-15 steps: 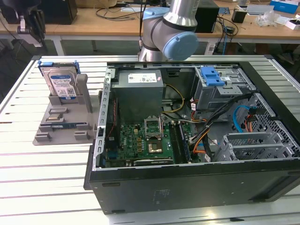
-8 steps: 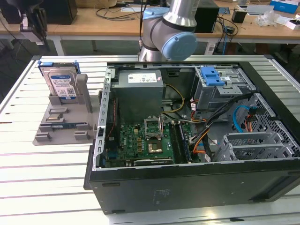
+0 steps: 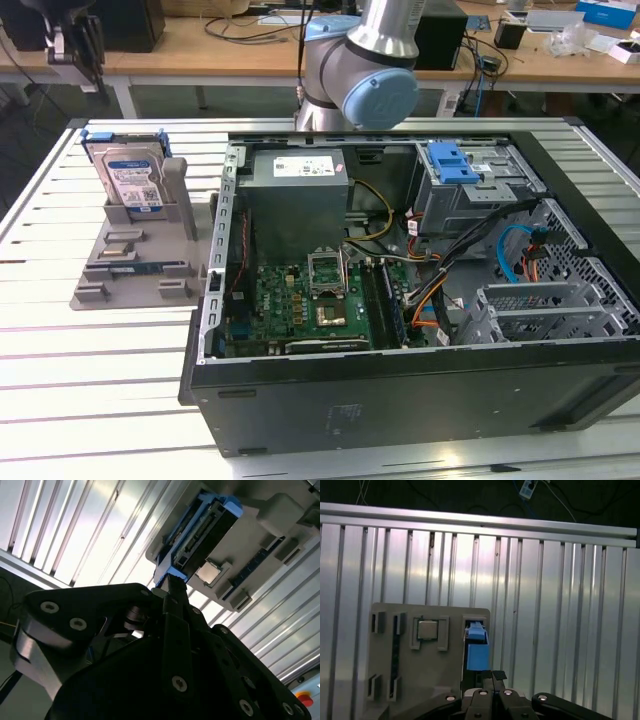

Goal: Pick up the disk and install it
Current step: 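Pick up the disk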

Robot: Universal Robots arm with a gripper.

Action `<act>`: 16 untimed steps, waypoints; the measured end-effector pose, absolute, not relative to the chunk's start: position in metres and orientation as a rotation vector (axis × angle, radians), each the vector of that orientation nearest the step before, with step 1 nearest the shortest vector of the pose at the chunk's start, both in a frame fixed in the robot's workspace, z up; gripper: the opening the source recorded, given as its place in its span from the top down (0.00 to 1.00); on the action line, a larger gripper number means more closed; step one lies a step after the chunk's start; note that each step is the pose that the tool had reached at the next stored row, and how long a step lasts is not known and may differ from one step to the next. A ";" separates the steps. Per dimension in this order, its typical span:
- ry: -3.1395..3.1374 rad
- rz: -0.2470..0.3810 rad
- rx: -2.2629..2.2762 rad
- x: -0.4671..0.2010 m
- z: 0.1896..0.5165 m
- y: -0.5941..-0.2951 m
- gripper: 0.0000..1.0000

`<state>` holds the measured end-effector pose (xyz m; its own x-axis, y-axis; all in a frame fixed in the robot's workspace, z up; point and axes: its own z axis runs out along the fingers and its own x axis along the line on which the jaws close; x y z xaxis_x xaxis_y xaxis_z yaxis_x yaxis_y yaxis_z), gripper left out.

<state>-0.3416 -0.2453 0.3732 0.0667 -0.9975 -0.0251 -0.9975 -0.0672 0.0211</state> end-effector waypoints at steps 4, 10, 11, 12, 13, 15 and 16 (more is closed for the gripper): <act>2.144 0.051 -2.293 -0.341 0.373 -0.244 0.89; 2.144 0.051 -2.293 -0.339 0.373 -0.236 0.89; 2.144 0.051 -2.293 -0.339 0.373 -0.235 0.89; 2.144 0.051 -2.293 -0.339 0.373 -0.233 0.89; 2.144 0.051 -2.293 -0.339 0.373 -0.233 0.89; 2.145 0.050 -2.294 -0.339 0.372 -0.233 0.89; 2.145 0.049 -2.294 -0.340 0.372 -0.234 0.89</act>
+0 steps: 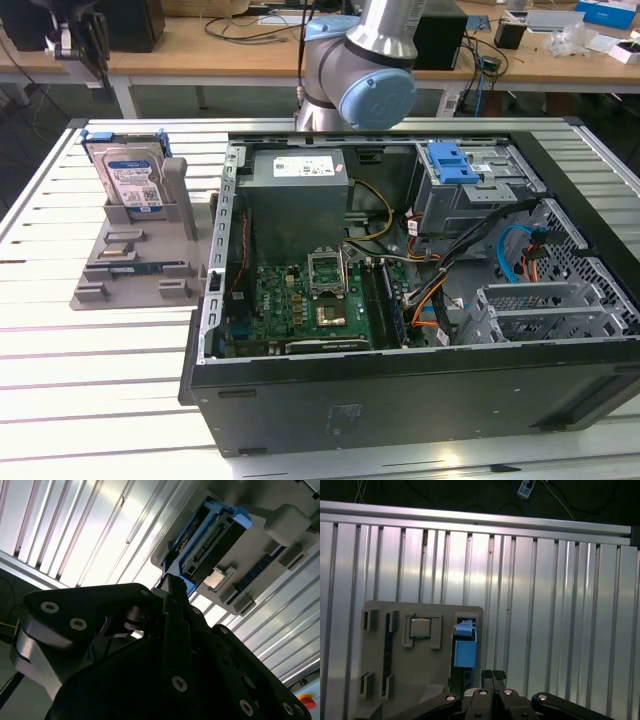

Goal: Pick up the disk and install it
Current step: 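Pick up the disk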

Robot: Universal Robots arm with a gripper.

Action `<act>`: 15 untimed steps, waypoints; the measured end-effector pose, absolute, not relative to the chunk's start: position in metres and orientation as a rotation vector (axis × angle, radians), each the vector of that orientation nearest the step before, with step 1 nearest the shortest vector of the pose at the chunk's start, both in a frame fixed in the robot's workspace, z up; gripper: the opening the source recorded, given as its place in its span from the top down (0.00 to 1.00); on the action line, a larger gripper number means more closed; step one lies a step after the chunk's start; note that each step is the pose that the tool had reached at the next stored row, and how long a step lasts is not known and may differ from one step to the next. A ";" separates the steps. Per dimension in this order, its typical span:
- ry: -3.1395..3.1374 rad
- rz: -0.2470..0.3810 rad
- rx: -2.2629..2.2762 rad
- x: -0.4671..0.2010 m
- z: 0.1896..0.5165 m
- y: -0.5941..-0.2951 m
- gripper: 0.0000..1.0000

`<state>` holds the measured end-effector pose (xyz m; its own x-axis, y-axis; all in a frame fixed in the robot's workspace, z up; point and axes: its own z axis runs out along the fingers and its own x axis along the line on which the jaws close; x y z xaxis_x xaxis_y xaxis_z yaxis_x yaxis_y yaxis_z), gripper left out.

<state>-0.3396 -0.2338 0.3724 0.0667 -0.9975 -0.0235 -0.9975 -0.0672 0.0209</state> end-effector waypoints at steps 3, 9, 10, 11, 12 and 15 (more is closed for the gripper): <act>2.150 0.040 -2.299 -0.340 0.372 -0.242 0.89; 2.158 0.024 -2.307 -0.340 0.372 -0.259 0.89; 2.158 0.024 -2.307 -0.340 0.372 -0.259 0.77; 2.158 0.023 -2.307 -0.340 0.372 -0.259 0.65; 2.158 0.023 -2.307 -0.340 0.372 -0.260 0.58; 2.158 0.023 -2.307 -0.340 0.372 -0.261 0.38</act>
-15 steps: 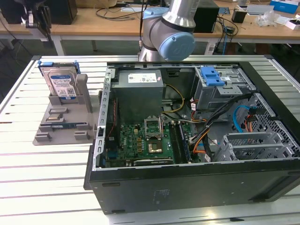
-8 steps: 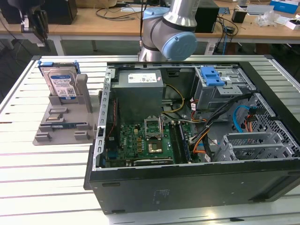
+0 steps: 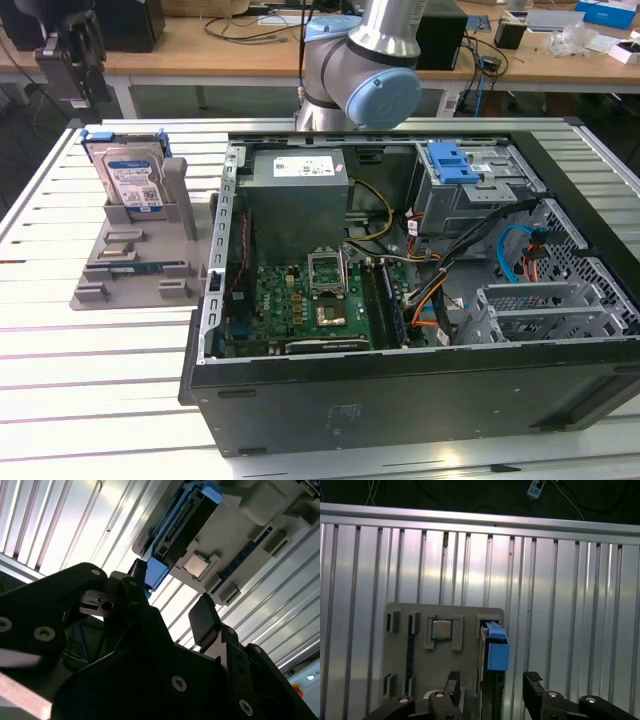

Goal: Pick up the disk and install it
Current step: 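Pick up the disk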

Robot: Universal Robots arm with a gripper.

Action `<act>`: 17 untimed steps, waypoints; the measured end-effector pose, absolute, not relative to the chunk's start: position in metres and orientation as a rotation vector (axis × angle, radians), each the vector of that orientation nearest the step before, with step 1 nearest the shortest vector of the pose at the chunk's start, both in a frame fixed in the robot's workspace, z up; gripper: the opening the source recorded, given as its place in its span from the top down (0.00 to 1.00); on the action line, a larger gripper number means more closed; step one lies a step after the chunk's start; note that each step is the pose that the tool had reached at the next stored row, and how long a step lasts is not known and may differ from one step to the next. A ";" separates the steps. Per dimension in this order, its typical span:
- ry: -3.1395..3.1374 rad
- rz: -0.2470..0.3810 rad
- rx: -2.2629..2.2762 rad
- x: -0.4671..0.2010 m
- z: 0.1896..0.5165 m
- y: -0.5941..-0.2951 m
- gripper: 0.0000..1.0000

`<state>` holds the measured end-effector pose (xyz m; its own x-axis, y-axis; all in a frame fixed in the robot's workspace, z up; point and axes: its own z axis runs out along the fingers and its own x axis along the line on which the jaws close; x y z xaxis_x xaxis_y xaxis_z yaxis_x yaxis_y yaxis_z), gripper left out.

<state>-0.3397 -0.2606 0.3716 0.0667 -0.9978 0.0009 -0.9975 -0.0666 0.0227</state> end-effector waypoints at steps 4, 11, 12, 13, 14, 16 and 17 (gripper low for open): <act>-2.177 -0.022 2.240 -0.340 0.366 -0.261 0.38; -2.200 -0.022 2.218 -0.340 0.346 -0.261 0.38; -2.200 -0.022 2.218 -0.340 0.344 -0.261 0.38; -2.200 -0.022 2.218 -0.340 0.343 -0.261 0.38; -2.200 -0.022 2.218 -0.340 0.340 -0.261 0.38; -2.196 -0.022 2.221 -0.340 0.336 -0.261 0.38; -2.192 -0.022 2.225 -0.340 0.334 -0.261 0.38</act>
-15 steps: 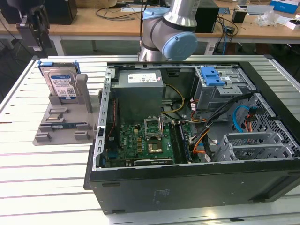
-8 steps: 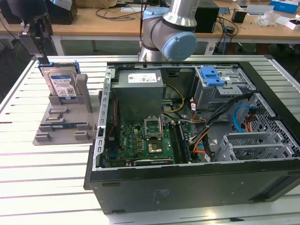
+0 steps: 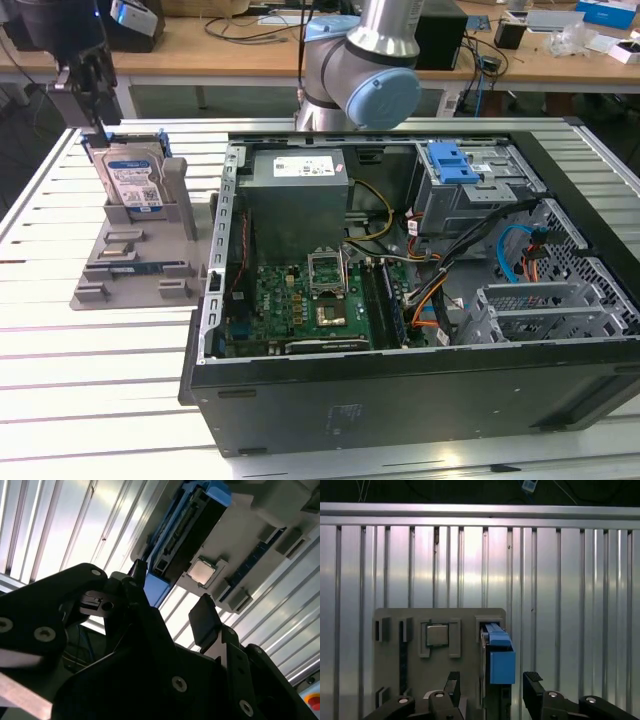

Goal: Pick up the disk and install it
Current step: 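Pick up the disk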

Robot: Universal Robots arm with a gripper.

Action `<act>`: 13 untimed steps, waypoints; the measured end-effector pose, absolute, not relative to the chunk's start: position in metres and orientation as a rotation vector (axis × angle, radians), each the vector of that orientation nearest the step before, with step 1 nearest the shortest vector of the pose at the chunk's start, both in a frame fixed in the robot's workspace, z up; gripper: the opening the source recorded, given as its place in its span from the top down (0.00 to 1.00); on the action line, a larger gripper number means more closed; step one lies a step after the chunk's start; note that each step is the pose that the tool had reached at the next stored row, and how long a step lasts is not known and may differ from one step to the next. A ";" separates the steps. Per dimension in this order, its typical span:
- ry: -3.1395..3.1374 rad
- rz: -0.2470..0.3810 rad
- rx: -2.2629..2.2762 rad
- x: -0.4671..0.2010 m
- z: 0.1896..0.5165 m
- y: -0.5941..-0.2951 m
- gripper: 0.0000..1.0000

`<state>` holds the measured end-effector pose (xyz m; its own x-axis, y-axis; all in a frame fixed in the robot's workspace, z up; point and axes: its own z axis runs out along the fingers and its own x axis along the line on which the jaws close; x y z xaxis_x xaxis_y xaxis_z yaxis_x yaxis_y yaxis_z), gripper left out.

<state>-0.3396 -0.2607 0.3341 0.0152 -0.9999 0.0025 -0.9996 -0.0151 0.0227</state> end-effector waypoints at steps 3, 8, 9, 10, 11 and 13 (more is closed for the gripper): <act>-2.182 -0.022 2.235 -0.340 0.327 -0.257 0.38; -2.172 -0.022 2.245 -0.340 0.317 -0.255 0.38; -2.170 -0.022 2.247 -0.340 0.316 -0.255 0.38; -2.168 -0.022 2.249 -0.340 0.314 -0.255 0.38; -2.166 -0.022 2.250 -0.340 0.312 -0.255 0.38; -2.162 -0.022 2.254 -0.340 0.305 -0.255 0.38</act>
<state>-0.3402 -0.2549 0.3050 0.0418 -0.9991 0.0025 -0.9989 -0.0417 0.0227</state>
